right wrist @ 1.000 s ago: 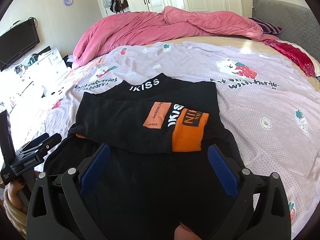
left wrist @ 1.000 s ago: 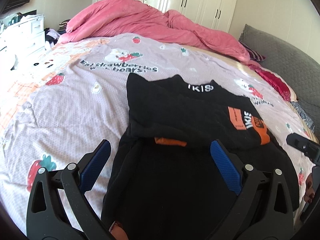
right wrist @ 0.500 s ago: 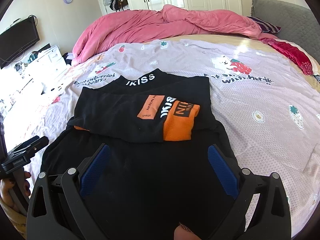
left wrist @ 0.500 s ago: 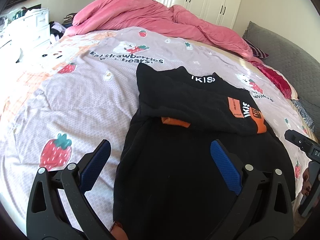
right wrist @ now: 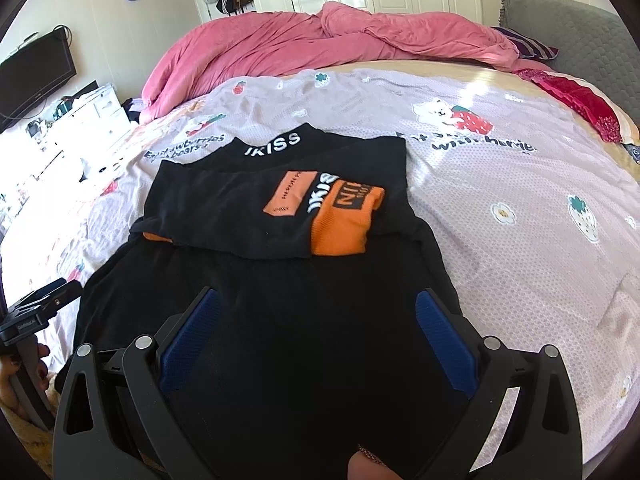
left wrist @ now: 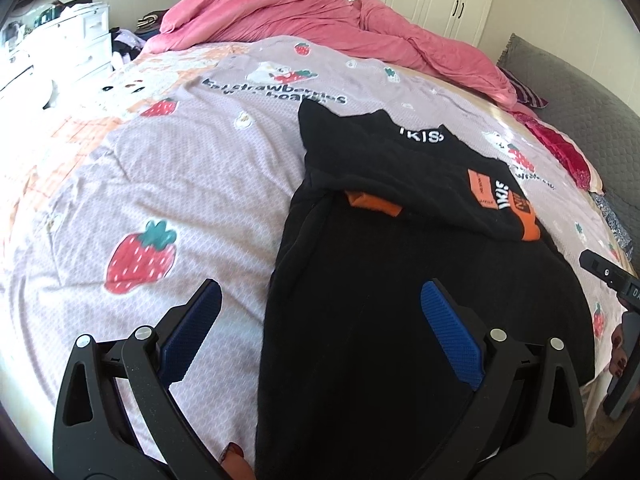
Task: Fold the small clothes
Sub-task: 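Bring both grippers down to the shirt hem edge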
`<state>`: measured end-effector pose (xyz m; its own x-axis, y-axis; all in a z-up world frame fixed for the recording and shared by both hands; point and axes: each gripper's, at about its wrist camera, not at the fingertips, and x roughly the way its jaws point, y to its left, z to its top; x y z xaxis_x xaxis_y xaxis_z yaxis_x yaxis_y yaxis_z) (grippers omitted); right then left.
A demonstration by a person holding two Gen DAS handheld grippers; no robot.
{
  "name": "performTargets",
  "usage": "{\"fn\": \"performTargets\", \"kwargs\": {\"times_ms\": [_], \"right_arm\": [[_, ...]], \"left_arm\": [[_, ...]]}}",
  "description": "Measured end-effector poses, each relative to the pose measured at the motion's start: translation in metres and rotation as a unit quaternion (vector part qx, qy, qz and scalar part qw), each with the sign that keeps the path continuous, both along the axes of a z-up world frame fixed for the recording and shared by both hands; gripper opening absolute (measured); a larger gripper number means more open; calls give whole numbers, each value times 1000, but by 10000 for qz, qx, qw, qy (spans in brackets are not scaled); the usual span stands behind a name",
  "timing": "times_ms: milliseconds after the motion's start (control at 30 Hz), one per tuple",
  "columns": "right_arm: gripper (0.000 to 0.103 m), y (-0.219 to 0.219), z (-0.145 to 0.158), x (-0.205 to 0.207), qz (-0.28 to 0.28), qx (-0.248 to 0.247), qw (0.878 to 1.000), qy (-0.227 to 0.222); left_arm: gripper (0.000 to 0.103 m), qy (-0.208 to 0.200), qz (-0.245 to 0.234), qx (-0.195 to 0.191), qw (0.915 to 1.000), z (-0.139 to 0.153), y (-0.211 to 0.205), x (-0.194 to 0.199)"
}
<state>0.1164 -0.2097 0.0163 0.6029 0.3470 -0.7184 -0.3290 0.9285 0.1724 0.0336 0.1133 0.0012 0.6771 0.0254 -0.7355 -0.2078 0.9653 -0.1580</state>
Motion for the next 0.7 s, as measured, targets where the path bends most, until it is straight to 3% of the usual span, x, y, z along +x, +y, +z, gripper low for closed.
{"fn": "performTargets", "kwargs": {"times_ms": [500,700], "right_arm": [[98,-18,-15,-13,-82,-34,9997,224],[98,-26,-20,-19,-103,-80,9995,287]], "left_arm": [[94,307,229,-38,9993,-18,14,-35],[94,391,271,-247,9986,-24,20,-45]]}}
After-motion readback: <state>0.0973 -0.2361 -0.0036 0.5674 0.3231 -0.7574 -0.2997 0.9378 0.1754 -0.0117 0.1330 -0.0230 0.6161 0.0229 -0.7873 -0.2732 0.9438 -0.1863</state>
